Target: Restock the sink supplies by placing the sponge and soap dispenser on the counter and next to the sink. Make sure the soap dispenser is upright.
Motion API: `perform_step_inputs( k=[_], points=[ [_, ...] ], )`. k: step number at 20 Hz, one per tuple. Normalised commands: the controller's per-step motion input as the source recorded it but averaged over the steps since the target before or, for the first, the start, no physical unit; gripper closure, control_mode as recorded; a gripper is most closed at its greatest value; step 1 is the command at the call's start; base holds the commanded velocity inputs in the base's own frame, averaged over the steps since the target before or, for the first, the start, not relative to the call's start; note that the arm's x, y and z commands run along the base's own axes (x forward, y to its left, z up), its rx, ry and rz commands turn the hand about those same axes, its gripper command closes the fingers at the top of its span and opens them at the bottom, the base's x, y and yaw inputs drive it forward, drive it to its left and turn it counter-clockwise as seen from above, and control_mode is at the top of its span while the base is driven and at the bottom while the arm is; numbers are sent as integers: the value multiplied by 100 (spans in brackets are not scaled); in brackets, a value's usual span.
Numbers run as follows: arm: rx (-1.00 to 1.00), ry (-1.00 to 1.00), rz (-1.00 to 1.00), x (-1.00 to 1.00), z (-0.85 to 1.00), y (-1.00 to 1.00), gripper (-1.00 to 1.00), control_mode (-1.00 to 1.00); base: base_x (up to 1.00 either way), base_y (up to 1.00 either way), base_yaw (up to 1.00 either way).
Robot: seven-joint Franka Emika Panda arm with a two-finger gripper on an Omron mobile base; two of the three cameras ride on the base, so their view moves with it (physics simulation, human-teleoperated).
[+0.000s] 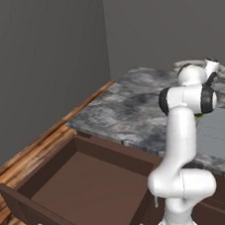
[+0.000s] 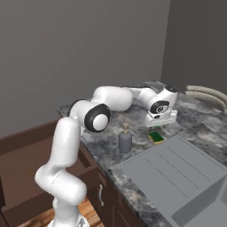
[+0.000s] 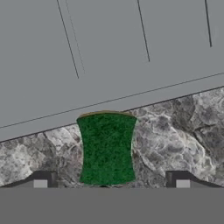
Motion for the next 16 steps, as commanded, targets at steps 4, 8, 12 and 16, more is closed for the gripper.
perform_step_inputs(
  k=[4,8,12,16],
  points=[
    [0,-11,-6,-28,99,6,-100,-100,0,0,0],
    [0,-18,-7,-59,90,13,-100,-100,0,0,0],
    [-2,-26,-7,-83,68,32,-100,-100,0,0,0],
    [-6,-28,-8,-89,66,42,-100,-100,0,0,0]
  ],
)
